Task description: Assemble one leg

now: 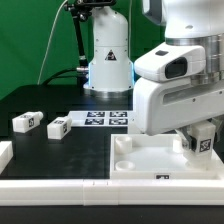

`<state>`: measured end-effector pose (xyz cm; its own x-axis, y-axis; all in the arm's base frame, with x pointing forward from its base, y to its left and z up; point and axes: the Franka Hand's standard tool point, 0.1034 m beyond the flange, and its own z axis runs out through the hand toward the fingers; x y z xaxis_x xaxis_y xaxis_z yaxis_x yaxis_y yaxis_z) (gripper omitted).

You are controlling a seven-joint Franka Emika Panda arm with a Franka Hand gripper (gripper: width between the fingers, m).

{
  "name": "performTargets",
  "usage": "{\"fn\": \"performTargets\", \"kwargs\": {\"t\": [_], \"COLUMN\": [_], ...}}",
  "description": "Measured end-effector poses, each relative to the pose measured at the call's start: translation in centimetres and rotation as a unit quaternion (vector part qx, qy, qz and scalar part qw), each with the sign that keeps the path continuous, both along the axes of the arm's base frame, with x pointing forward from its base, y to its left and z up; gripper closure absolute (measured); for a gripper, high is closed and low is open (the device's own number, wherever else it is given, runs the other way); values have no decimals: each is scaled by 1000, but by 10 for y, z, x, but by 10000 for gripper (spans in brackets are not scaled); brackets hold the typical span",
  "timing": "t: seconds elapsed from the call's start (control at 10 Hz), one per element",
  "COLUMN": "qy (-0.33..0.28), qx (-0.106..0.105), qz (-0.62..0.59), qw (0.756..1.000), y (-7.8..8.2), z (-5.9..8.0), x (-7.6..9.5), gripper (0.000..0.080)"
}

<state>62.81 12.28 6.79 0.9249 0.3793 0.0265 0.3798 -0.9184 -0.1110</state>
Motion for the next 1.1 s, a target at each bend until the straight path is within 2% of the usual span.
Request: {"fn": "performTargets", "kwargs": {"t": [0.2,0.5,0.8,1.0,1.1], "qy": [2,11,-3,13,24], "qx": [0,9,31,36,39], "qz": [-19,-200,-393,-519,-566], "qw": [1000,980,919,854,823], "y": [0,-5,-10,-8,-3], "z": [0,-1,-3,-4,-5], "x": [0,1,-4,-9,-11], "gripper": [515,515,515,515,515]}}
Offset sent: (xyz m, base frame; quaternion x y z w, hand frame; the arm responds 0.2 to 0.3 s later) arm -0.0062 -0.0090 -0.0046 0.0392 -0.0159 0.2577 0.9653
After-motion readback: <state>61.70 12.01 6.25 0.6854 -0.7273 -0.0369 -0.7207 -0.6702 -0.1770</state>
